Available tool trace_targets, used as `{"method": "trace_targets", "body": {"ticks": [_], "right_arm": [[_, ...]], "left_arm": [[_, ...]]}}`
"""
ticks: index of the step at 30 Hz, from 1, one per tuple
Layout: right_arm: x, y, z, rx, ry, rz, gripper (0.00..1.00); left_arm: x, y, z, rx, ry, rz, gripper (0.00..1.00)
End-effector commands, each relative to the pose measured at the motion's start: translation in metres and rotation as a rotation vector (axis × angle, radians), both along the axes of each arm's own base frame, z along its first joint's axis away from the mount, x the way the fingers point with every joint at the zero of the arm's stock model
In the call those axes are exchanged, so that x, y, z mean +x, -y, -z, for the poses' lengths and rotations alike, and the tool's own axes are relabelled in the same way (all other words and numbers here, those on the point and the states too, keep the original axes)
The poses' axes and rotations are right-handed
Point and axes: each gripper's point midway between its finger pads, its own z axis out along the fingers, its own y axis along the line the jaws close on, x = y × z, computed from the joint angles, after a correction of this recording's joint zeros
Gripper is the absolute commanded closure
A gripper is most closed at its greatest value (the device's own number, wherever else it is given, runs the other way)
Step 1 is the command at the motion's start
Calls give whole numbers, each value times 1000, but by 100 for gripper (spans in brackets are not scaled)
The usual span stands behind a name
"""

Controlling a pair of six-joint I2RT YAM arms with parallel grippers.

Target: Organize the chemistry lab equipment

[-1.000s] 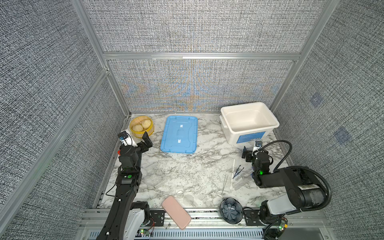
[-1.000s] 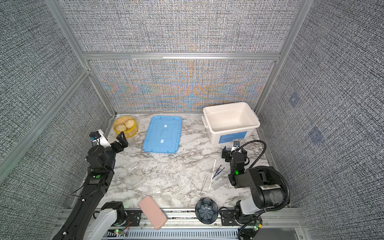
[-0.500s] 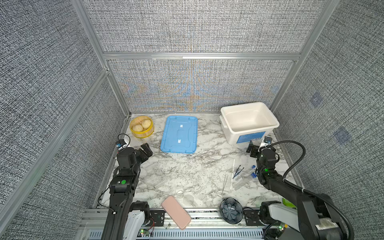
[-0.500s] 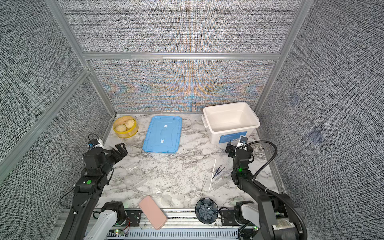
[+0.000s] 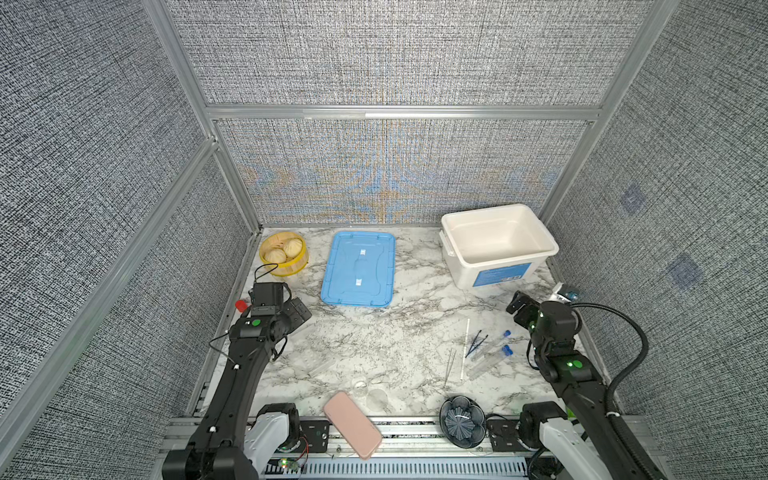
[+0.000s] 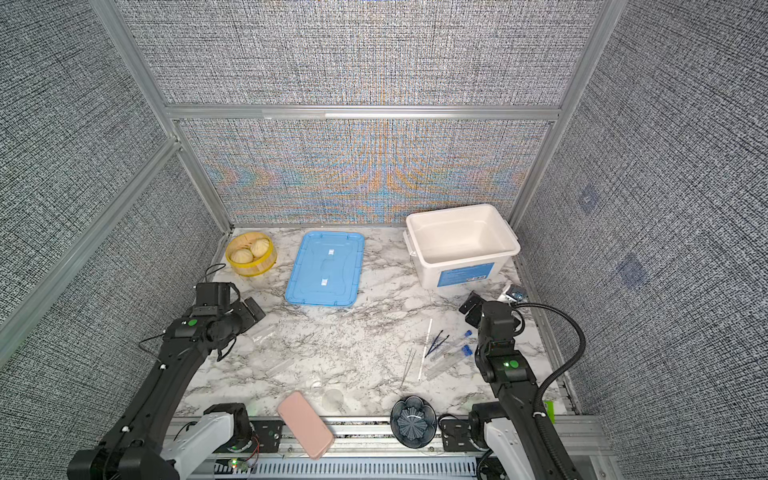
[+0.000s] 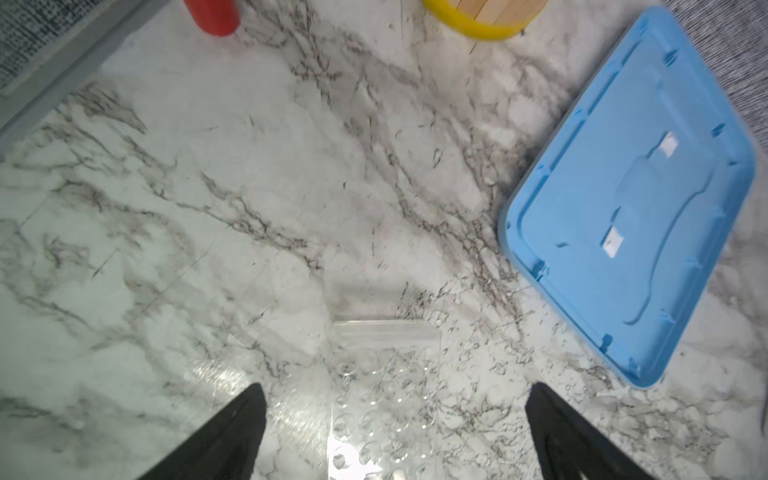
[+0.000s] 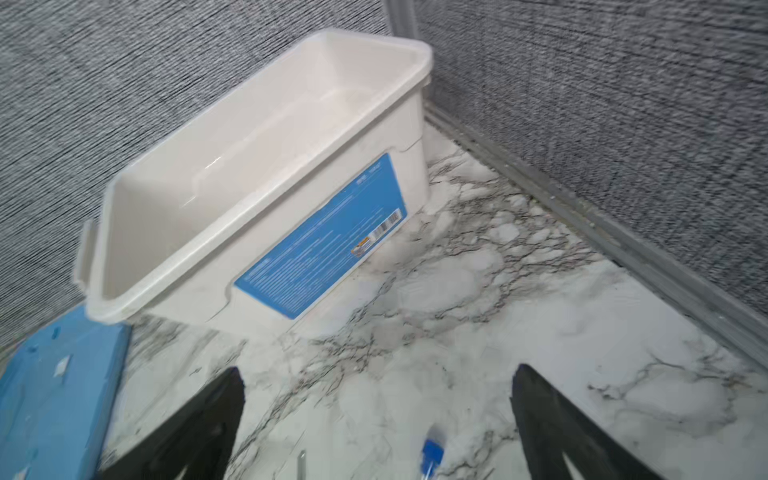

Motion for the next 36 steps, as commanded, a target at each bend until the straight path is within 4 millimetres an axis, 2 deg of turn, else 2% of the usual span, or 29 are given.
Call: {"method": "trace_targets", "body": {"ticks": [1,5,8,11,14,17,25,31,36], "right_arm": [[3,-33,-6,-17,-15,-177,3],[8,-48,-23,-50,30,-223,4],[9,-54,-34,-79,70,-229,4],[8,-58,-39,-96,90,-241,4],[7,-58,-42,-113,99,-245,4],[5,-55,-44,-123,106,-233,4],[1,-52,-52,-126,134,-227,4],[-3,-55,-48,-99,140,-240,4],[-4,-61,-47,-78,140,-265,4]], "left_arm": [[-18,12,14,-25,-144,107,1],[-15,32,31,-79,-239,211,1],[-17,40,46,-78,-332,256,1],[-17,32,57,-36,-405,237,1],[-15,16,59,51,-459,201,1],[-11,10,59,82,-480,181,1],[-9,30,84,-45,-508,128,1],[1,24,88,-13,-495,94,3],[4,20,104,10,-547,93,3]]}}
